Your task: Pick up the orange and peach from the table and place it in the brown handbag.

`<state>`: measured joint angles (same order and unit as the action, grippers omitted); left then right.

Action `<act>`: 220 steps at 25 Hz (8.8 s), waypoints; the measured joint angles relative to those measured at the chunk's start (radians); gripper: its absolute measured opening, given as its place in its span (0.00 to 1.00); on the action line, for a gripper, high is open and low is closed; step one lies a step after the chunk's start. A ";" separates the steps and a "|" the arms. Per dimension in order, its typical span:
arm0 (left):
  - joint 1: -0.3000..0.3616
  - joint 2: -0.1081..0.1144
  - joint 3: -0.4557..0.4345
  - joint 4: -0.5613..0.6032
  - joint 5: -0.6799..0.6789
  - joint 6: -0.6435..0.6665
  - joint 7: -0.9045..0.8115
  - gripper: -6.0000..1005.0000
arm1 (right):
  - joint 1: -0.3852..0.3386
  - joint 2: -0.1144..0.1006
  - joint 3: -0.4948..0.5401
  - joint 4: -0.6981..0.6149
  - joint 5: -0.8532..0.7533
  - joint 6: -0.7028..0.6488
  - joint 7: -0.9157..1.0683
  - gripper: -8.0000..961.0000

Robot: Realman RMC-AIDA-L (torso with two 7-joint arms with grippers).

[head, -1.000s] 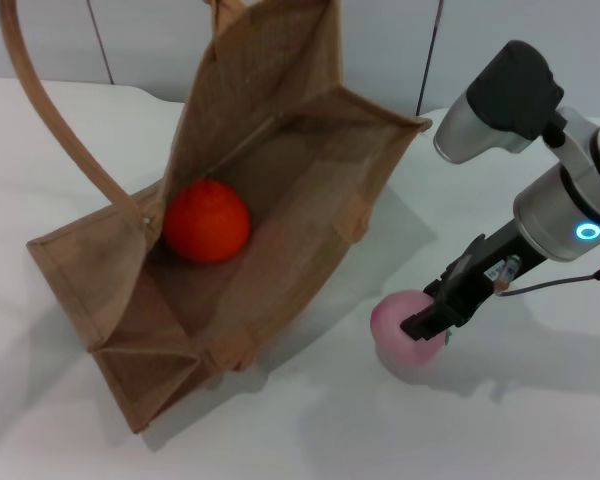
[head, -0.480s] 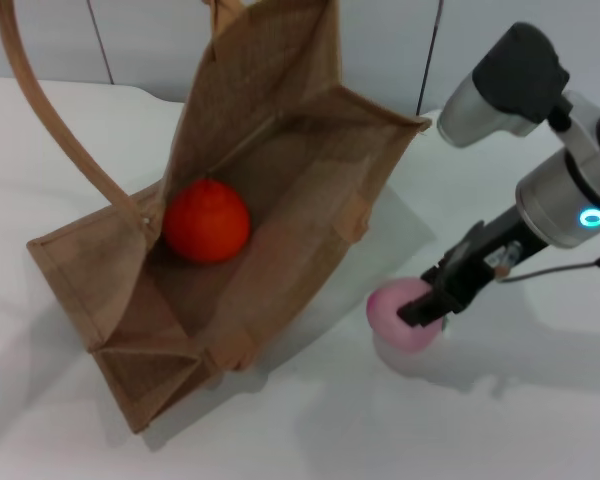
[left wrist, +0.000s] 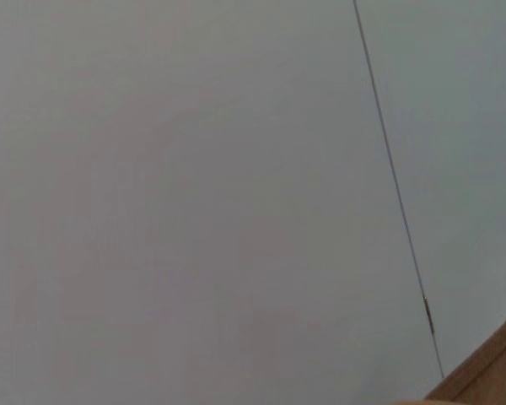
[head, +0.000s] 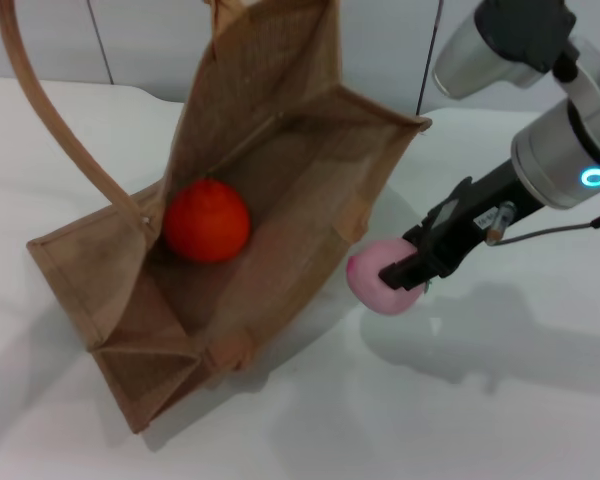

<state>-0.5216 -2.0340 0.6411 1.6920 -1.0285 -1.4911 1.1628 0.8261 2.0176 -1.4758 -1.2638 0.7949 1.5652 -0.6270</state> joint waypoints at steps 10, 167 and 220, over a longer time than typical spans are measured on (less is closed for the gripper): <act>-0.013 0.000 0.000 -0.018 0.007 0.000 0.000 0.12 | 0.029 0.002 0.000 -0.105 0.006 0.031 0.036 0.60; 0.031 -0.020 0.039 -0.914 -0.788 0.430 0.945 0.87 | -0.207 0.002 0.237 0.297 0.783 -1.067 -1.115 0.79; 0.089 -0.012 0.258 -1.085 -1.174 0.460 1.124 0.56 | -0.269 0.006 0.103 0.337 1.090 -1.253 -1.295 0.04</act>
<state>-0.4326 -2.0461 0.8988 0.6074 -2.2029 -1.0311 2.2866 0.5568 2.0233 -1.3729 -0.9269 1.8848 0.3122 -1.9219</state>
